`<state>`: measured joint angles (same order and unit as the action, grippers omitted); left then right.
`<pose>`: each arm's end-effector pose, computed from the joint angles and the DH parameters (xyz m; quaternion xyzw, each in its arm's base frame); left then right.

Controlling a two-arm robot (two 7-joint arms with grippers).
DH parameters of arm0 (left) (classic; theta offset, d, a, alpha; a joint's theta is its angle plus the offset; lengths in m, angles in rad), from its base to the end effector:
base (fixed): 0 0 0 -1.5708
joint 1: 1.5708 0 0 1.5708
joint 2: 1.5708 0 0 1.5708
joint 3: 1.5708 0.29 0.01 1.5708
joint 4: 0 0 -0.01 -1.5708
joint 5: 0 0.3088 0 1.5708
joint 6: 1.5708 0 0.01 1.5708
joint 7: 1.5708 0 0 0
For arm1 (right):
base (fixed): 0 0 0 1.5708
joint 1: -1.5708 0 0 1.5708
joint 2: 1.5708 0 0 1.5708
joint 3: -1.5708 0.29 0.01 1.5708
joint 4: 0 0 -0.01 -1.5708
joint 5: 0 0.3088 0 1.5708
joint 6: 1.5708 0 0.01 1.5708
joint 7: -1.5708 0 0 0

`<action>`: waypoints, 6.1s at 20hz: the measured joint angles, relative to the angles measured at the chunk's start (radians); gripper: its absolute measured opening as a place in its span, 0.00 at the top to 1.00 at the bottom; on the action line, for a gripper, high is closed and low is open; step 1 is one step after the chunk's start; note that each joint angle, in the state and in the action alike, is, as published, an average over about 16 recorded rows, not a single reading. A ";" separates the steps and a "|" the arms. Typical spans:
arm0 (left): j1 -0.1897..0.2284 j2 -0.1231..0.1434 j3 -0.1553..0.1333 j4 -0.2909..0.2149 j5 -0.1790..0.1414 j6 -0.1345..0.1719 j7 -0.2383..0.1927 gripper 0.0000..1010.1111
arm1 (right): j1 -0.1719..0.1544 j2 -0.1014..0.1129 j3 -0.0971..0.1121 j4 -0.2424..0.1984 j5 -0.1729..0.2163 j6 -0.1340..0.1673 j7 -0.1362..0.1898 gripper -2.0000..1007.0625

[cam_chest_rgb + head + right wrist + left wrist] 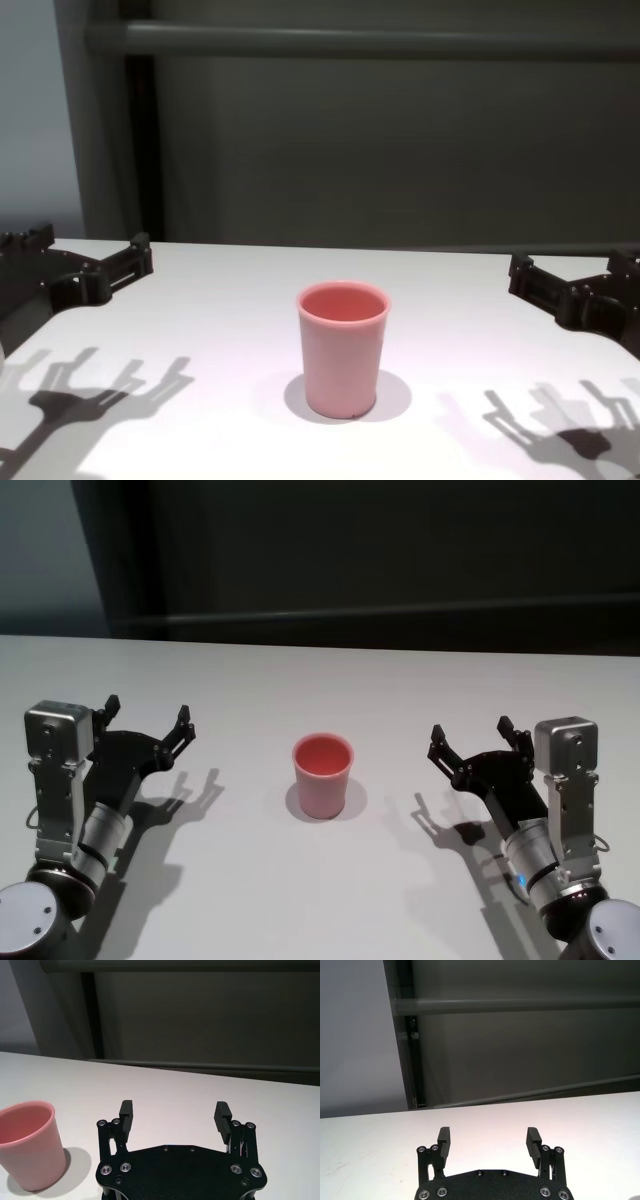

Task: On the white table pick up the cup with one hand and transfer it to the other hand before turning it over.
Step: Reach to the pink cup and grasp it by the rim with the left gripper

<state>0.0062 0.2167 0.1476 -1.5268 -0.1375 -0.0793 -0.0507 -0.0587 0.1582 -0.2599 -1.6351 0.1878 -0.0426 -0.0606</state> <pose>0.3225 0.0203 -0.3183 0.0264 -0.0276 0.6357 0.7710 0.3002 0.0394 -0.3070 0.0183 0.0178 -0.6312 0.7752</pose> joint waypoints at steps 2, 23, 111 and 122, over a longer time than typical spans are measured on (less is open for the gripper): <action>0.000 0.000 0.000 0.000 0.000 0.000 0.000 0.01 | 0.000 0.000 0.000 0.000 0.000 0.000 0.000 0.01; 0.000 0.000 0.000 0.000 0.000 0.000 0.000 0.01 | 0.000 0.000 0.000 0.000 0.000 0.000 0.000 0.01; -0.593 0.515 0.416 -0.096 0.399 -0.031 -0.874 0.01 | 0.000 0.000 0.000 0.000 0.000 0.000 0.000 0.01; -0.761 0.479 0.549 -0.015 0.446 -0.074 -1.055 0.01 | 0.000 0.000 0.000 0.000 0.000 0.000 0.000 0.01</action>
<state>-0.7545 0.6952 0.6963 -1.5418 0.3085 -0.1533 -1.1055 -0.0587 0.1582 -0.2599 -1.6351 0.1878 -0.0426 -0.0605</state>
